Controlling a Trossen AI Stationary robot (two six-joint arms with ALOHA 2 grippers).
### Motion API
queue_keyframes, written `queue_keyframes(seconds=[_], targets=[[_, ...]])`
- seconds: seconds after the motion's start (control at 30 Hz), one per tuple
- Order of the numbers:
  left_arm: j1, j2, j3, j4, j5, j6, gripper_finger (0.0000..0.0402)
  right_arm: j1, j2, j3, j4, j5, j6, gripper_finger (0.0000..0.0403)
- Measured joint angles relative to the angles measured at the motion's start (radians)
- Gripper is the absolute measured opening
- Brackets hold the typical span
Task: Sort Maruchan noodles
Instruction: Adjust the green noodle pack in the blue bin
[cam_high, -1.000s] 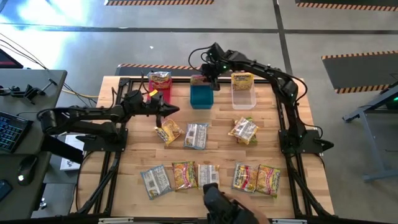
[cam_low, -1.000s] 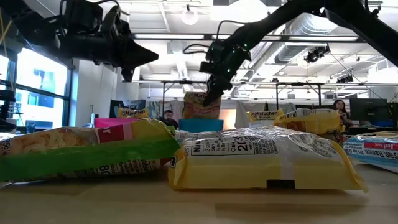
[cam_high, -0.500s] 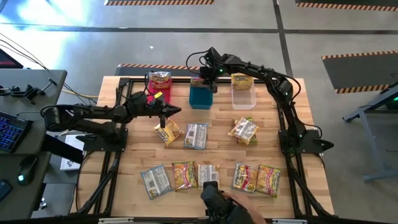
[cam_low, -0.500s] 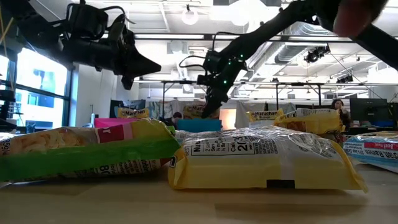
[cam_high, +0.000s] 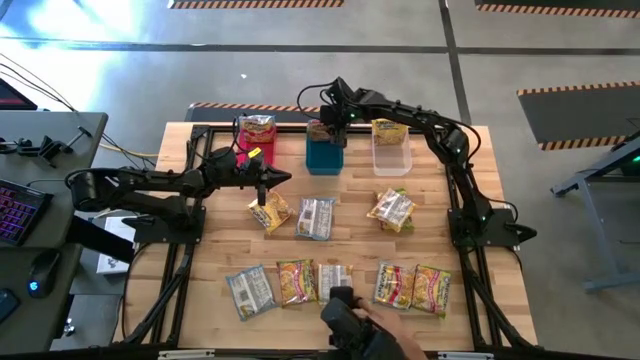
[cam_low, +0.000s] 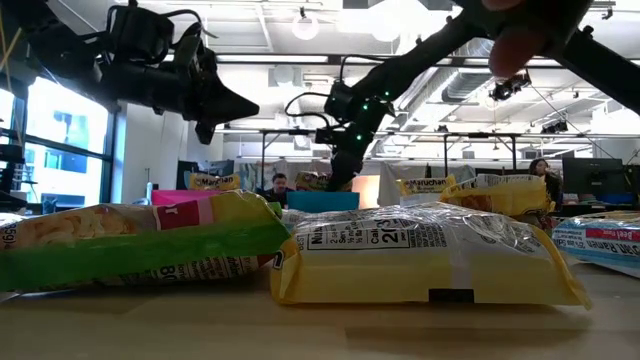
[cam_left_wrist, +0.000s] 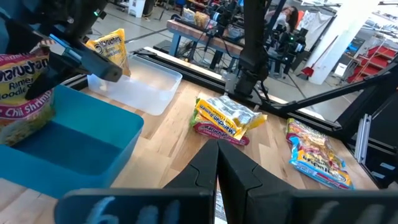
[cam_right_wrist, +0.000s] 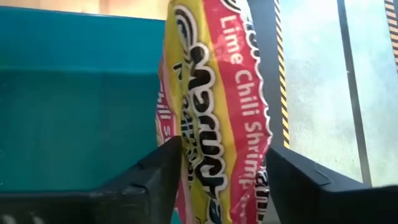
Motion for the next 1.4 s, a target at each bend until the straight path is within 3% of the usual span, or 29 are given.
queue_keyframes(seconds=[0.6,0.73,0.87,1.13,1.4], targets=[[0.000,0.000,0.000,-0.008,0.000,0.010,0.0000,0.011,-0.078,0.000,-0.003,0.037,0.023,0.0216],[0.000,0.000,0.000,-0.008,0.000,0.010,0.0000,0.011,-0.099,0.000,0.010,-0.041,0.085,0.0210],[0.000,0.000,0.000,-0.008,0.000,0.010,0.0000,0.012,-0.085,0.000,0.057,-0.098,0.185,0.0163],[-0.010,0.000,0.000,-0.008,-0.001,0.010,0.0000,0.012,-0.045,0.000,0.131,-0.082,0.295,0.0011],[-0.018,0.000,0.000,-0.012,-0.009,0.010,0.0000,0.014,-0.037,-0.002,0.112,-0.126,0.324,0.0028]])
